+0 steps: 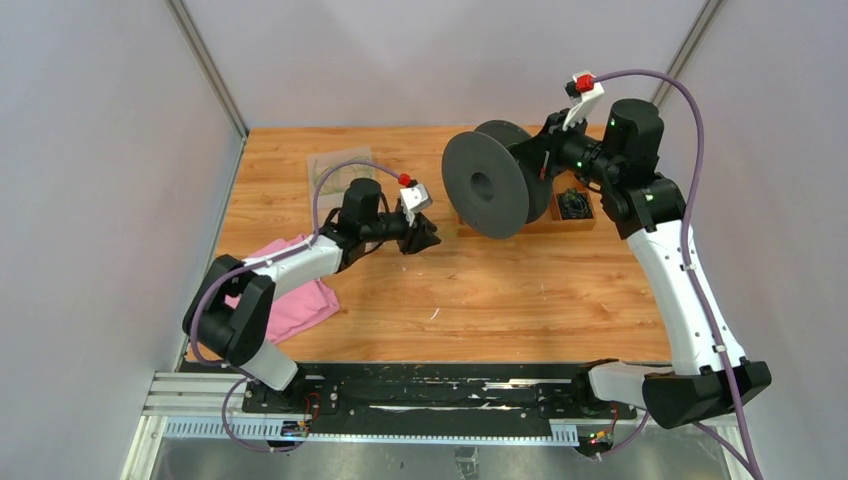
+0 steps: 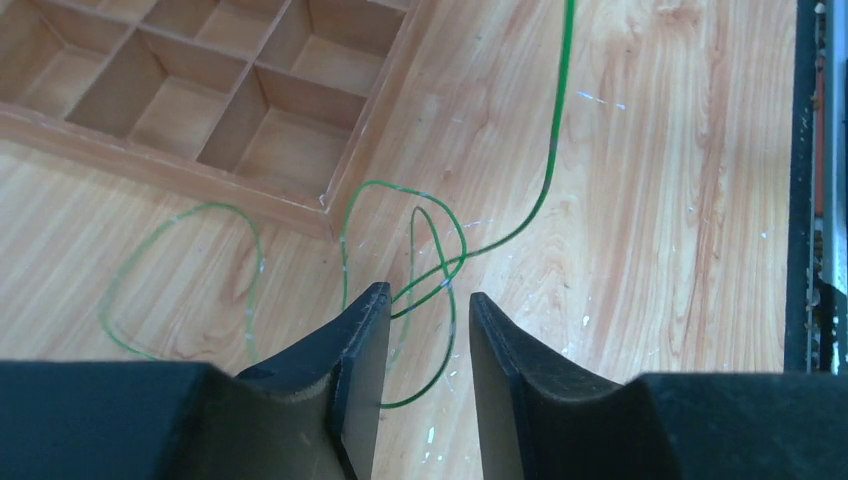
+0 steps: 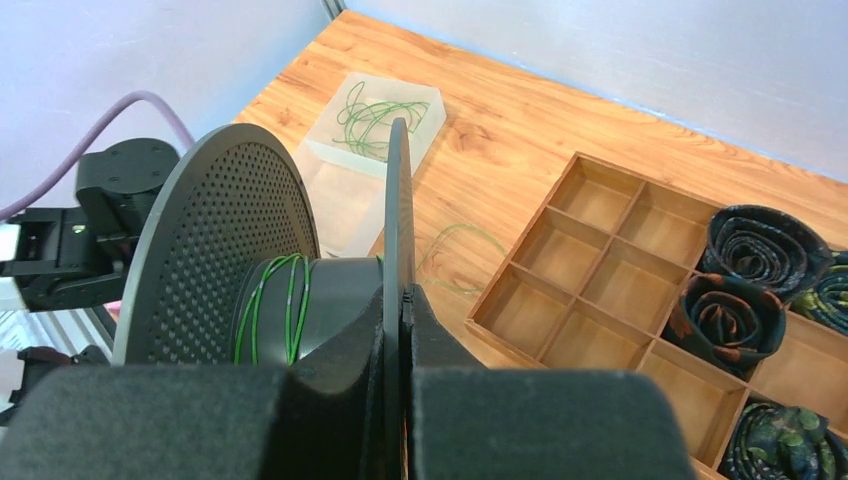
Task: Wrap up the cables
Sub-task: Wrap the cable around the cable reel.
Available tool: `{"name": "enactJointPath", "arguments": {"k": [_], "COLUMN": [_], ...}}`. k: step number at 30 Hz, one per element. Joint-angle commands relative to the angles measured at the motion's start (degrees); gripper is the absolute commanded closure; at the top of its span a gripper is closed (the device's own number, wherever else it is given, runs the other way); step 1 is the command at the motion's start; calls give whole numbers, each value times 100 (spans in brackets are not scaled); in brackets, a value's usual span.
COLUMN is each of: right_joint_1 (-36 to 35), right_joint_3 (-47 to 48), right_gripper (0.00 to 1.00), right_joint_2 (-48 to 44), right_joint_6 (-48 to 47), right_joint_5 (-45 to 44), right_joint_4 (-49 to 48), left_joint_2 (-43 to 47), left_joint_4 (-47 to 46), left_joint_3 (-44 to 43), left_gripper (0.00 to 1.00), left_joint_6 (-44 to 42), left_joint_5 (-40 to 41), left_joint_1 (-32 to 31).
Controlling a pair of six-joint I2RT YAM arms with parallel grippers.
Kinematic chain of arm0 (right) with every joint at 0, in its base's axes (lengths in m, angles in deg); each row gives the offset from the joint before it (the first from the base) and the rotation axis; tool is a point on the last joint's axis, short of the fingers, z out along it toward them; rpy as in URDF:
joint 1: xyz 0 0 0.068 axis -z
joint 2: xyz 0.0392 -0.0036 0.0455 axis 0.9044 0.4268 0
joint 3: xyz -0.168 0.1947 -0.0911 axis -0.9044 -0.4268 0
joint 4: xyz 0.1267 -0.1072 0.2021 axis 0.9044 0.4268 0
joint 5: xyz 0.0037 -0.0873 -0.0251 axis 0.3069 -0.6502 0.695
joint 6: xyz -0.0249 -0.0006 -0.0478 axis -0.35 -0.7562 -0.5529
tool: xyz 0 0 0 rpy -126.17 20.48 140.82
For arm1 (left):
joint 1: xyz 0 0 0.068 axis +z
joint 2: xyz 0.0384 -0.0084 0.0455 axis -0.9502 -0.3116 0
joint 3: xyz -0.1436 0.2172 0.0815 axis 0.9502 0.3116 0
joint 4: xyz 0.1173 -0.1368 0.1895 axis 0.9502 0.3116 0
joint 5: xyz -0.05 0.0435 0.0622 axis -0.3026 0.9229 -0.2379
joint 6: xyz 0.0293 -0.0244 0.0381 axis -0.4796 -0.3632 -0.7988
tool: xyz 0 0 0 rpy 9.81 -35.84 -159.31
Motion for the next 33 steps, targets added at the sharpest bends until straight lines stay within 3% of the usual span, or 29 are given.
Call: {"name": "enactJointPath", "arguments": {"k": [1,7,11,16,20,23,28,33], "right_joint_1": [117,125,132,132,141,146,178,184], "right_joint_3": [388,559,647,698,748,811,961,1064], "right_gripper": [99,100,99,100,99,99,99,99], "right_joint_2": [-5,15,10,26,39,59,57,29], "right_joint_6": [-129,-200,-263,-241,-230,-233,-311,-384], "right_joint_5": [-169,-237,-309,-318,-377,-440,-857,-1444], "right_joint_4": [-122,-19,46,79,120,188,371,504], "left_joint_2": [465,664,782,956,1036,1048,1044,1185], "left_joint_4": [-300,325,1000,1531,1631,1794,3259,4814], "left_joint_3": [257,293,227,158,152,135,-204,-508], "left_gripper": [59,57,68,71,91,100,100,100], "left_joint_6": [-603,-1255,-1905,-2341,-2473,-2641,-3865,-5021], "left_joint_5": [-309,-537,-613,-608,-590,-586,-573,-4], "left_joint_1": [81,111,111,111,111,111,111,111]}}
